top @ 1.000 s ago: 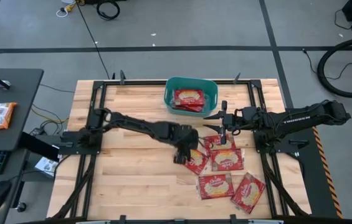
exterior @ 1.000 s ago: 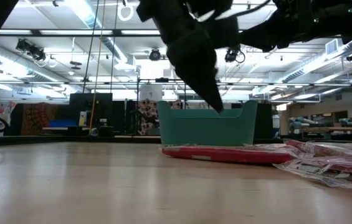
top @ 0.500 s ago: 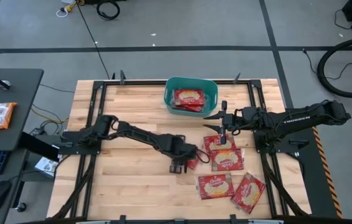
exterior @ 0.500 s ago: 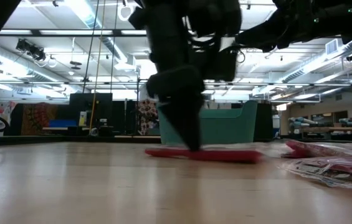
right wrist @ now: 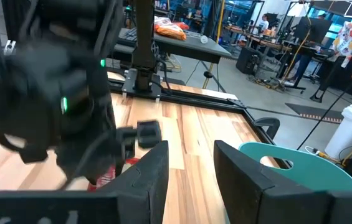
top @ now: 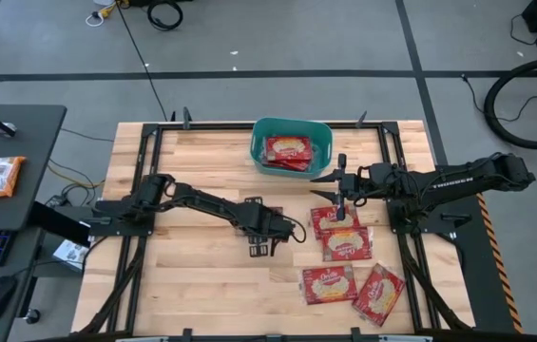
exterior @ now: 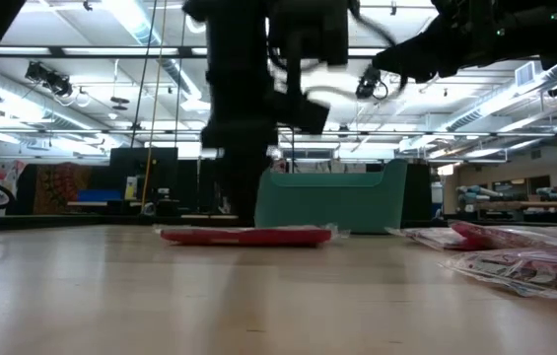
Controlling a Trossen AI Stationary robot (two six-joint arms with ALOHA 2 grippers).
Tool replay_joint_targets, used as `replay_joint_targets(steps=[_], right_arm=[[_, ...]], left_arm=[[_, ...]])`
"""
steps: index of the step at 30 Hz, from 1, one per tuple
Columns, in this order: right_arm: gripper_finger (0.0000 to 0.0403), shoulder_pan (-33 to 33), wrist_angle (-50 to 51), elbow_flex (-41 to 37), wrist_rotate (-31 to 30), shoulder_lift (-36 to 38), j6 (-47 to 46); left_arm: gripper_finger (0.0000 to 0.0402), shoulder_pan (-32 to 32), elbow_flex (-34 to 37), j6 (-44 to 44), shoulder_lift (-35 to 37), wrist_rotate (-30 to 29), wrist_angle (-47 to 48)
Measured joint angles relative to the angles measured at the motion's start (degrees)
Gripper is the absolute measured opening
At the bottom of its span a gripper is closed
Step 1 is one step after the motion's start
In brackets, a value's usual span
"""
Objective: Sort popcorn bags into baskets
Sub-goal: Put the red popcorn bag into the blue bin
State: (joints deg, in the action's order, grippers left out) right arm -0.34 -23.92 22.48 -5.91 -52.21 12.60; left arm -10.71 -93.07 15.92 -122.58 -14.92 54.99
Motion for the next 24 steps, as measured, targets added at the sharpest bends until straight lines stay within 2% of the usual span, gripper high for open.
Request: replay_joint_targets(steps=[5, 12, 17, 24], right_arm=[[0.0132, 0.00, 0.04, 0.01, 0.00, -0.01, 0.00], [0.0132, 0.00, -0.08, 0.00, 0.00, -0.01, 0.00], [0.0132, 0.00, -0.44, 0.02, 0.04, 0.00, -0.53], [0.0132, -0.01, -0.69, 0.02, 1.09, -0.01, -0.83]], left_arm=[[0.0169, -2.26, -0.04, 4.52, 0.74, -4.53, -0.86], [0.0172, -6.36, -0.14, 4.47, 0.50, -8.79, -5.25], [0.0201, -7.81, -0.26, 4.53, -0.03, -14.51, -5.70], [0.0247, -7.82, -0.20, 5.23, -3.22, -14.73, -5.34]])
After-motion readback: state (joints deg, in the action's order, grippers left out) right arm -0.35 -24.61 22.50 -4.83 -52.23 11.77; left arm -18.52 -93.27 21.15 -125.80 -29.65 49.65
